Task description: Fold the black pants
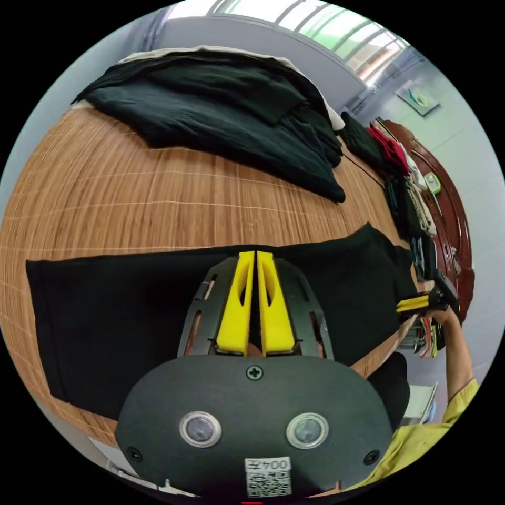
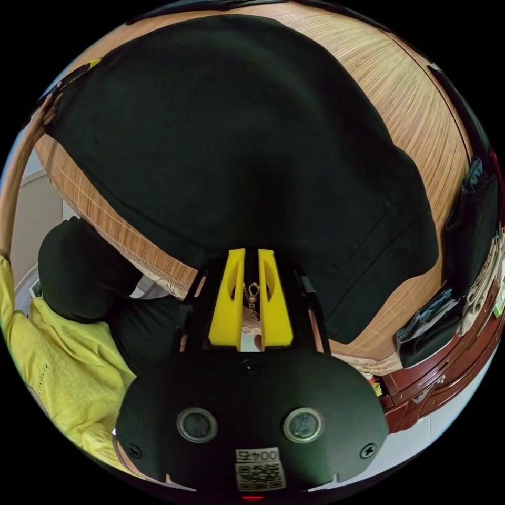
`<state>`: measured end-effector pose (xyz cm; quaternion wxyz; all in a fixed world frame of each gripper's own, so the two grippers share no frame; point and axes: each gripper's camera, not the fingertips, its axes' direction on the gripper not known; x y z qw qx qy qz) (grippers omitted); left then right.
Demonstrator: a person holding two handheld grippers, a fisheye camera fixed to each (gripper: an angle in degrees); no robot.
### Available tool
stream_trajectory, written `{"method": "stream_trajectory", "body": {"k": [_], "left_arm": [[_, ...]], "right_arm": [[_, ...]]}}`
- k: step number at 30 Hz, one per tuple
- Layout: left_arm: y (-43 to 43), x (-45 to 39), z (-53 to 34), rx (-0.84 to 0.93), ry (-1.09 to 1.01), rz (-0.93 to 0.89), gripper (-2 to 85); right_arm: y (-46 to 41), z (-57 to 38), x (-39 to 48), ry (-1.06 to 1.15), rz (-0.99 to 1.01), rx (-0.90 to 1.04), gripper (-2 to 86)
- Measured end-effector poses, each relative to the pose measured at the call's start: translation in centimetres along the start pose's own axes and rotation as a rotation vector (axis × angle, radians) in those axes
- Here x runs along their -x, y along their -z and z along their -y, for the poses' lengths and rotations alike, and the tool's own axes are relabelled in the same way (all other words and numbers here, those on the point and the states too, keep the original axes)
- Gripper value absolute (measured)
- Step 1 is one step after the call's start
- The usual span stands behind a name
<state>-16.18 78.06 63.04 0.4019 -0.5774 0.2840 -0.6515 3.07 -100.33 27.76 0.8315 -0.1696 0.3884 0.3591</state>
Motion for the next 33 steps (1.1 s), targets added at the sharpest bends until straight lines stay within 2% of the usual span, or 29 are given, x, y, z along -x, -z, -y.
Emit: {"method": "stream_trajectory", "body": {"k": [3,5,7,10,13,16,21,25,33], "left_arm": [[2.5,-4.1,-0.5,-0.104,-0.075,0.110,4.0],[3.1,-7.6,-0.6,-0.158,-0.167,0.088,4.1],[1.5,-12.8,0.0,-0.099,-0.308,0.015,4.8],[-2.0,-17.5,1.3,0.042,-0.398,0.047,6.6],[-3.7,-18.7,2.6,0.089,-0.382,0.121,6.8],[-2.0,-19.9,3.0,0.089,-0.349,0.072,7.2],[0.6,-25.0,-0.2,0.080,-0.450,0.035,7.7],[-1.9,-27.7,-2.7,0.198,-0.485,0.095,7.7],[-1.4,-30.3,-1.5,0.201,-0.405,0.121,6.8]], "right_arm": [[-1.0,-0.8,-0.4,0.000,0.016,-0.008,5.2],[-1.7,-1.3,-0.5,0.008,0.013,-0.001,5.2],[-2.6,-1.8,-0.5,0.014,0.006,0.011,5.2],[-3.9,-2.9,-0.5,0.018,-0.004,0.013,5.2],[-5.3,-4.6,-0.8,0.008,0.005,-0.014,5.2],[-6.8,-6.7,-1.4,-0.005,0.027,-0.055,5.1],[-9.6,-10.1,-2.4,-0.023,0.062,-0.107,5.1],[-12.2,-13.6,-2.3,-0.015,0.030,-0.154,5.3],[-17.9,-19.6,-0.7,0.042,-0.139,-0.159,5.4]]}}
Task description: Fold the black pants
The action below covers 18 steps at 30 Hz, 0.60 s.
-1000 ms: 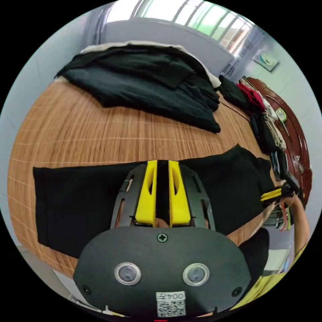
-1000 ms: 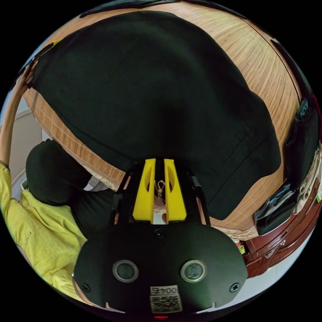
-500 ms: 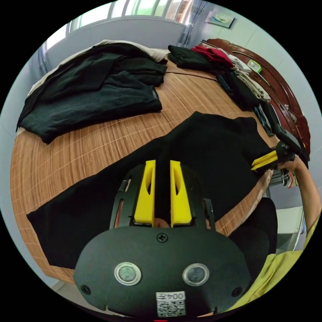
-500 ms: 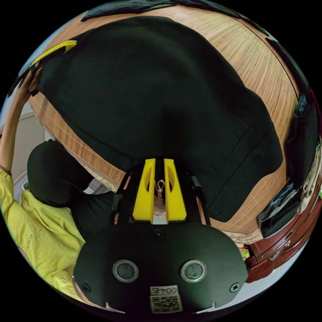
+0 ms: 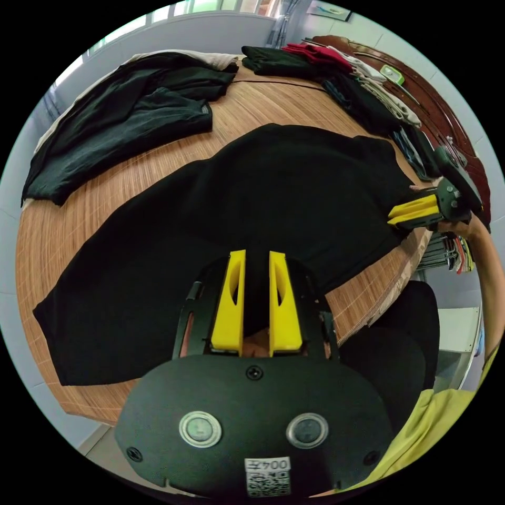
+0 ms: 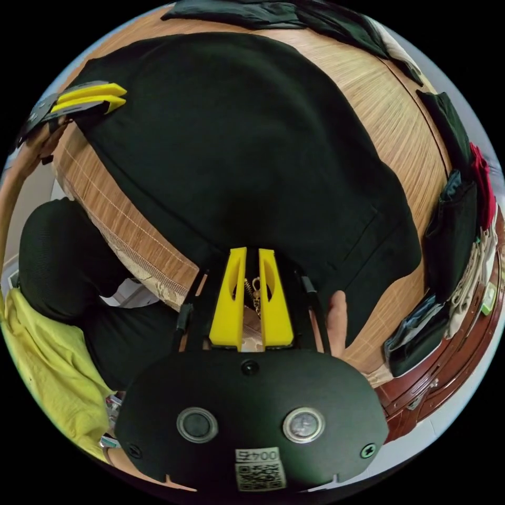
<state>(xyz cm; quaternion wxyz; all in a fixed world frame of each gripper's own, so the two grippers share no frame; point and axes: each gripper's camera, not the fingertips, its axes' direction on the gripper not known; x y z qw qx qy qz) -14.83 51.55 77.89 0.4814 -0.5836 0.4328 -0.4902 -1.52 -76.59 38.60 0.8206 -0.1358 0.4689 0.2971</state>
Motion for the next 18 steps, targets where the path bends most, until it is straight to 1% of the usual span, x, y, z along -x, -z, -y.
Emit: {"method": "stream_trajectory", "body": {"k": [2,5,7,8,10,11,13,14,16,17,18], "left_arm": [[0.2,-0.6,0.5,0.008,0.007,0.013,6.8],[0.7,-1.8,1.0,0.009,0.007,0.036,6.9],[1.0,-2.5,1.4,0.007,0.008,0.043,7.0],[1.1,-2.6,1.4,0.006,0.010,0.041,7.0],[1.3,-3.1,1.7,0.001,0.009,0.036,7.1],[1.4,-3.2,1.8,-0.001,0.009,0.034,7.1],[1.7,-3.7,2.0,-0.006,0.009,0.030,7.3],[1.7,-3.8,2.1,-0.006,0.006,0.032,7.4],[1.9,-4.8,2.5,0.001,-0.015,0.047,7.8],[2.0,-5.0,2.6,0.001,-0.020,0.055,7.8],[2.0,-5.5,2.7,0.001,-0.028,0.069,7.9]], "right_arm": [[-1.2,-1.7,0.1,-0.015,-0.010,0.003,5.3],[-3.1,-5.9,-0.8,-0.071,0.030,-0.077,5.4],[-4.8,-10.9,-2.6,-0.181,0.147,-0.209,6.1],[-5.3,-12.3,-3.1,-0.207,0.173,-0.246,6.3],[-6.7,-18.7,-4.8,-0.299,0.259,-0.430,9.6],[-7.1,-20.5,-5.3,-0.329,0.283,-0.479,10.4],[-9.6,-28.1,-7.9,-0.486,0.455,-0.675,12.2],[-10.5,-30.2,-8.7,-0.543,0.506,-0.725,12.5],[-15.4,-38.0,-11.7,-0.805,0.748,-0.917,13.6],[-16.7,-39.7,-12.3,-0.869,0.806,-0.957,13.8],[-19.3,-42.5,-13.1,-0.979,0.897,-1.012,15.1]]}}
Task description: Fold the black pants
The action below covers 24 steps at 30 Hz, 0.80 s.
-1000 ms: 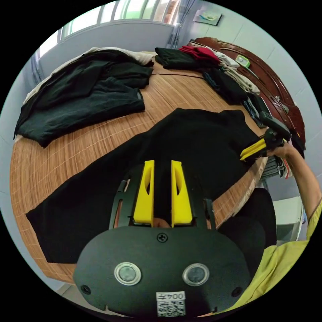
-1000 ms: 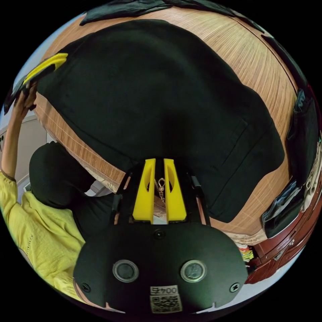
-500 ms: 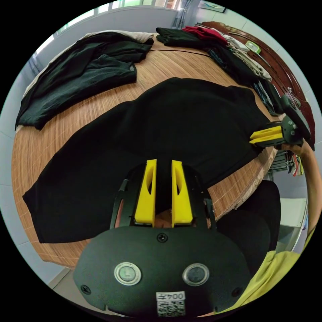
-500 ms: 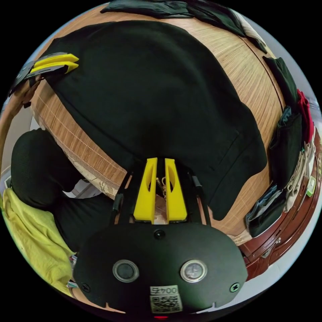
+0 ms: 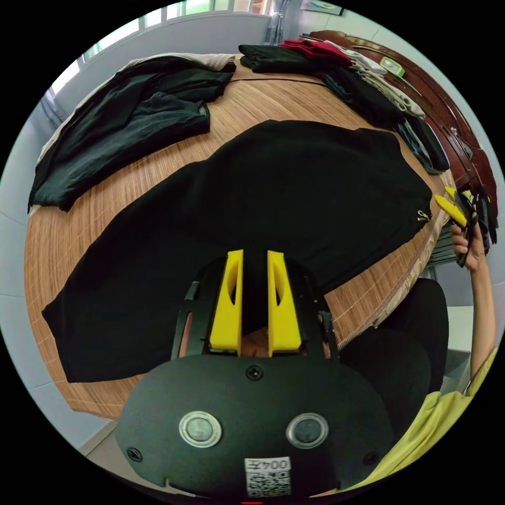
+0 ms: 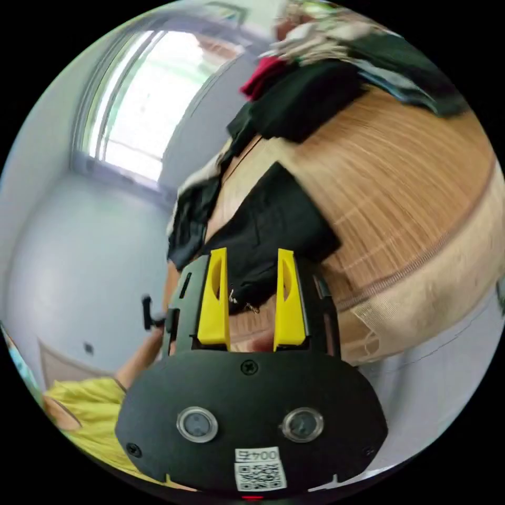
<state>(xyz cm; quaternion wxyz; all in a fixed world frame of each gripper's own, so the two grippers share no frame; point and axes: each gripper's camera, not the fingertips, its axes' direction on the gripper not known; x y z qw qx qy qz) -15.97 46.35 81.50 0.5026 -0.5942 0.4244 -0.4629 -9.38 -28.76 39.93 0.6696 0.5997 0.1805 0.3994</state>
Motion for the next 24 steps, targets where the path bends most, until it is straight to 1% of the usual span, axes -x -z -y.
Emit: {"method": "stream_trajectory", "body": {"k": [1,2,4,5,9,11,13,15,17,19,22,24], "left_arm": [[0.1,-0.3,0.1,-0.001,-0.002,0.006,8.0],[0.1,-0.4,0.2,-0.001,-0.002,0.006,8.0],[0.2,-0.6,0.4,0.003,0.000,-0.008,8.0],[0.2,-0.6,0.5,0.005,0.000,-0.012,8.0],[0.3,-0.8,1.1,0.023,0.004,-0.034,8.0],[0.3,-1.1,1.2,0.027,0.005,-0.030,8.0],[0.3,-1.6,1.2,0.025,0.009,-0.023,8.0],[0.2,-1.8,1.2,0.023,0.010,-0.018,8.0],[0.1,-1.9,1.2,0.022,0.014,-0.020,7.9],[-0.1,-1.9,1.1,0.019,0.020,-0.030,7.9],[-0.4,-2.0,0.9,0.014,0.024,-0.035,7.9],[-0.6,-2.1,0.8,0.014,0.027,-0.036,7.9]], "right_arm": [[1.3,-0.6,-2.4,-0.074,0.015,-0.042,16.1],[1.7,-0.8,-3.3,-0.096,0.010,-0.051,16.4],[2.0,-1.4,-5.8,-0.150,-0.005,-0.021,17.2],[1.9,-1.6,-6.3,-0.164,0.003,-0.008,17.1],[2.3,-2.1,-8.2,-0.218,-0.021,-0.065,14.9],[2.4,-2.1,-8.5,-0.231,-0.060,-0.082,12.7],[2.6,-2.2,-8.2,-0.230,-0.174,-0.088,9.9],[2.8,-2.4,-8.0,-0.224,-0.209,-0.102,10.1],[3.0,-2.7,-8.1,-0.253,-0.201,-0.118,13.3],[2.8,-2.8,-8.2,-0.277,-0.163,-0.103,13.6],[2.0,-2.6,-7.7,-0.290,-0.104,-0.100,12.9],[0.9,-2.0,-7.0,-0.286,-0.109,-0.080,10.4]]}}
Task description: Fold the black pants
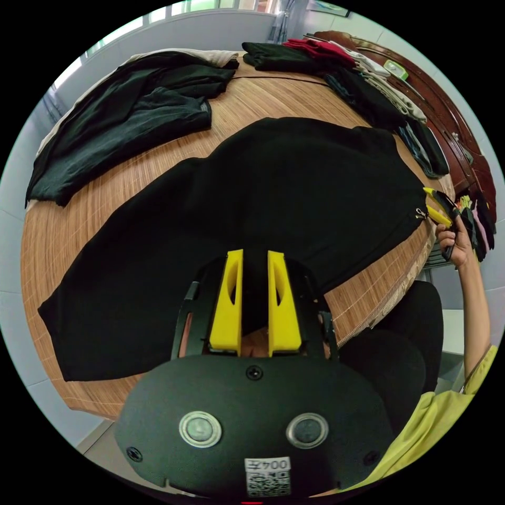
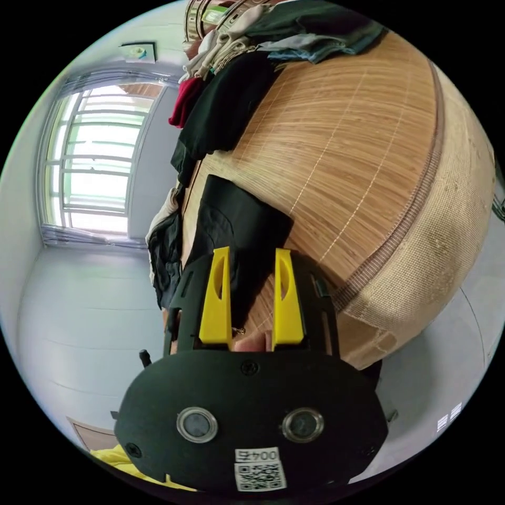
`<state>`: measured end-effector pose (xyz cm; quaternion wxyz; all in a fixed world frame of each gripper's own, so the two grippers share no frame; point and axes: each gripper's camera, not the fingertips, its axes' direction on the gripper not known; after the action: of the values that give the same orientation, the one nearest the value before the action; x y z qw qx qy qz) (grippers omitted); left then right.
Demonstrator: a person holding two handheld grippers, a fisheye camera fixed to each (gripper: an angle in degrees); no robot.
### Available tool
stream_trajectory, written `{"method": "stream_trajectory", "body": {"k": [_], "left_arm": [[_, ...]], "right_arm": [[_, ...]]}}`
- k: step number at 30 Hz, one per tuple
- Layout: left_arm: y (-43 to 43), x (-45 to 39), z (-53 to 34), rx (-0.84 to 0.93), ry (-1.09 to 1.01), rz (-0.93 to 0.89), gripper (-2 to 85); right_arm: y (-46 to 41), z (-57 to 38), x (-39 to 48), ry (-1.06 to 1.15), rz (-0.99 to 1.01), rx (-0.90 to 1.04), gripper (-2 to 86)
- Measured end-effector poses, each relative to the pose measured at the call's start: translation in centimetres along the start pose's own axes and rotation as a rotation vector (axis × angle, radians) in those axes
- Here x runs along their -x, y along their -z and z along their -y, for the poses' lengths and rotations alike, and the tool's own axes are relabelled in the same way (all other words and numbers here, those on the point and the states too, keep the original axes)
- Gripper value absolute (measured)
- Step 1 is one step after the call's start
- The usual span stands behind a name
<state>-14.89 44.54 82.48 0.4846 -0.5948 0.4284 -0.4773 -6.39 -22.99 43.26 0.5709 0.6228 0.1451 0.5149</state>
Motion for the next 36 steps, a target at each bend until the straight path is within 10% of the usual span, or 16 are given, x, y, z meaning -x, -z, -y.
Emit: {"method": "stream_trajectory", "body": {"k": [15,22,36], "left_arm": [[-3.1,1.0,-2.0,0.000,-0.009,-0.006,7.1],[-5.3,2.7,-4.1,-0.020,0.006,-0.033,6.9],[-11.0,6.9,-9.7,-0.054,-0.010,-0.029,7.6]], "right_arm": [[-3.3,0.0,20.6,0.391,-0.444,0.031,8.7],[-19.1,-7.3,42.6,0.980,-0.597,0.507,6.3],[-43.5,-15.2,61.2,1.385,-1.130,1.022,-0.6]]}}
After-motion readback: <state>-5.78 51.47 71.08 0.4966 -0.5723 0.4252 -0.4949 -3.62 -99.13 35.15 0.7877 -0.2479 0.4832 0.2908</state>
